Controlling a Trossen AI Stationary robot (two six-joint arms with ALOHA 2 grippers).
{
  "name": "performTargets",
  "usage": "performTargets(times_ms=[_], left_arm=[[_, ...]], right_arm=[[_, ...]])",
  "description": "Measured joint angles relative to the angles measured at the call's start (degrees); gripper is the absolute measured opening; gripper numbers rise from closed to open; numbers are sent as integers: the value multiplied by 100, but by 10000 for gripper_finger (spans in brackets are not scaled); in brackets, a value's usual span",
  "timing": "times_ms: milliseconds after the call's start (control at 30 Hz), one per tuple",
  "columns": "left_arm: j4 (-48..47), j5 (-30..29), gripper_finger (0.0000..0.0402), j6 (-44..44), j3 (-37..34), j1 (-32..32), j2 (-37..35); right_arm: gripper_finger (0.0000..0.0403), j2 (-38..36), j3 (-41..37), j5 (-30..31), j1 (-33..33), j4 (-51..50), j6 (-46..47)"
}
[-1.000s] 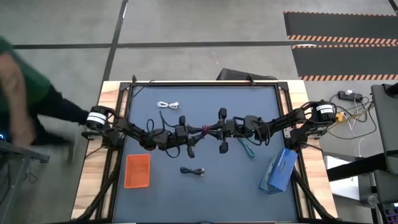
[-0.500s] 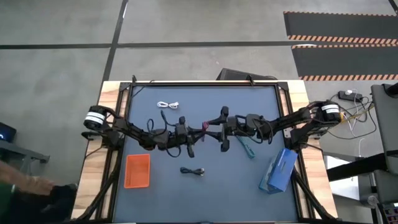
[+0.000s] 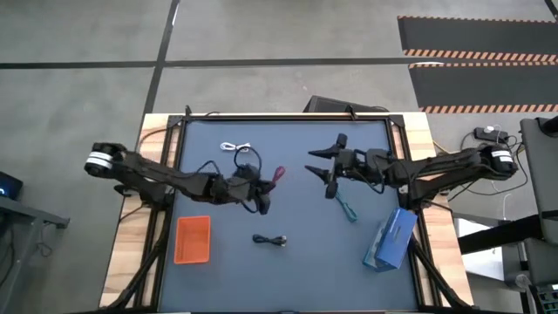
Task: Pick and place USB-C Cables
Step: Put the red charger cable into the orange bin
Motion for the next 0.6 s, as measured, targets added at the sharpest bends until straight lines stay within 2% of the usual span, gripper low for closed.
performTargets(times_ms=[167, 300, 400, 467, 600], left_arm=[[-3622, 597, 13, -1823, 1107, -154, -333], [-5639, 1719, 13, -2741, 1825, -384, -369], [-6823, 2520, 13, -3290, 2321, -596, -391], [-7481, 2835, 13, -3679, 2587, -752, -412], [-7946, 3073, 12, -4248, 2735, -1083, -412]], right_arm=[[187, -308, 31, 9, -31, -158, -321], [177, -443, 33, 9, -37, -552, -545], [171, -447, 31, 7, -36, -716, -673], [167, -445, 31, 7, -35, -810, -746], [159, -405, 31, 7, -37, -888, -896]])
